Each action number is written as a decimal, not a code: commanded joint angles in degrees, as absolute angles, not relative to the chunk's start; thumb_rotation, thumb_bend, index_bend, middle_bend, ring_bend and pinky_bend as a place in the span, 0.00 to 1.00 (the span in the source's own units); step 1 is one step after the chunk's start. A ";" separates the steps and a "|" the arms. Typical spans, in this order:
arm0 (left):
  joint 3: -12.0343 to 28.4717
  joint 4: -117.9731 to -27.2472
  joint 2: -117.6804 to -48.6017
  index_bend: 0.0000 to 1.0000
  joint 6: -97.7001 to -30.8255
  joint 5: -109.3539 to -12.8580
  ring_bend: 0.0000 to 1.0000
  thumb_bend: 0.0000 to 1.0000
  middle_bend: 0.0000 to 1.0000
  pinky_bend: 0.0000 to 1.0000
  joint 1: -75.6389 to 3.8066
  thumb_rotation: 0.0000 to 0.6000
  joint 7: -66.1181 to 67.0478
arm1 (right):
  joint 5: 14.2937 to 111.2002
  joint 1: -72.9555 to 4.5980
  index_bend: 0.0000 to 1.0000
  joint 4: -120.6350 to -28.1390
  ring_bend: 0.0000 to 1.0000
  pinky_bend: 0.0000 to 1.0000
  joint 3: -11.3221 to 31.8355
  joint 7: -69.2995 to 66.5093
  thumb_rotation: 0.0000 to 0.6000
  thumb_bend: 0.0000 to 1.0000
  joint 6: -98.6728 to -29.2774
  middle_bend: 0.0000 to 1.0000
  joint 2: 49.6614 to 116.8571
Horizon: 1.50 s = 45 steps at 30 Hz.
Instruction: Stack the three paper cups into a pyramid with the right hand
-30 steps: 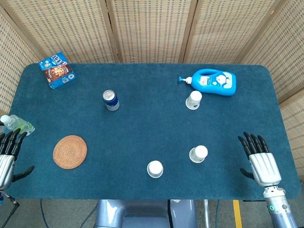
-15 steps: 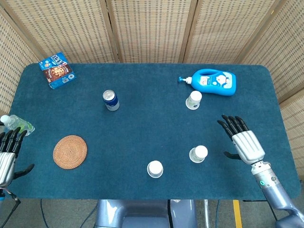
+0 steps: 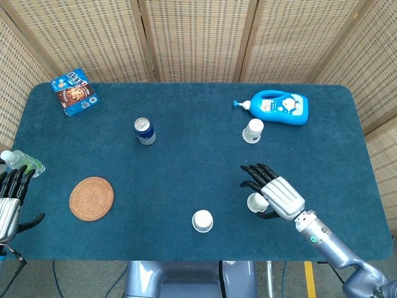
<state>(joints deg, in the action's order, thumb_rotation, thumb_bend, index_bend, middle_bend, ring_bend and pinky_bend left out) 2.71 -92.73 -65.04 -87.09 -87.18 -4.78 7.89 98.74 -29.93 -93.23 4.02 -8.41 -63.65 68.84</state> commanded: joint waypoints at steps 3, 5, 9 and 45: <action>2.49 -92.75 -64.99 0.00 -87.29 -87.68 0.00 0.18 0.00 0.00 -4.75 1.00 7.66 | 97.47 -31.52 0.33 -95.04 0.00 0.10 3.62 -4.87 1.00 0.13 -61.19 0.00 71.02; 2.42 -92.76 -65.01 0.00 -87.20 -87.78 0.00 0.18 0.00 0.00 -4.81 1.00 7.67 | 96.94 -32.11 0.35 -95.53 0.00 0.10 3.52 -3.70 1.00 0.13 -60.23 0.00 71.85; 2.39 -92.82 -64.97 0.00 -87.23 -87.75 0.00 0.18 0.00 0.00 -4.78 1.00 7.60 | 96.21 -32.94 0.35 -96.35 0.00 0.10 3.51 -1.96 1.00 0.13 -59.26 0.00 73.21; 2.11 -93.60 -63.29 0.00 -87.61 -88.26 0.00 0.18 0.00 0.00 -4.54 1.00 5.22 | 86.47 -39.11 0.31 -94.86 0.00 0.08 3.86 9.43 1.00 0.13 -51.20 0.00 85.51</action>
<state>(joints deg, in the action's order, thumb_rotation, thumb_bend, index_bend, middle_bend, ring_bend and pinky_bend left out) 2.11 -93.60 -63.29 -87.61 -88.25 -4.54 5.23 86.64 -39.05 -95.08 3.97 9.49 -51.22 85.32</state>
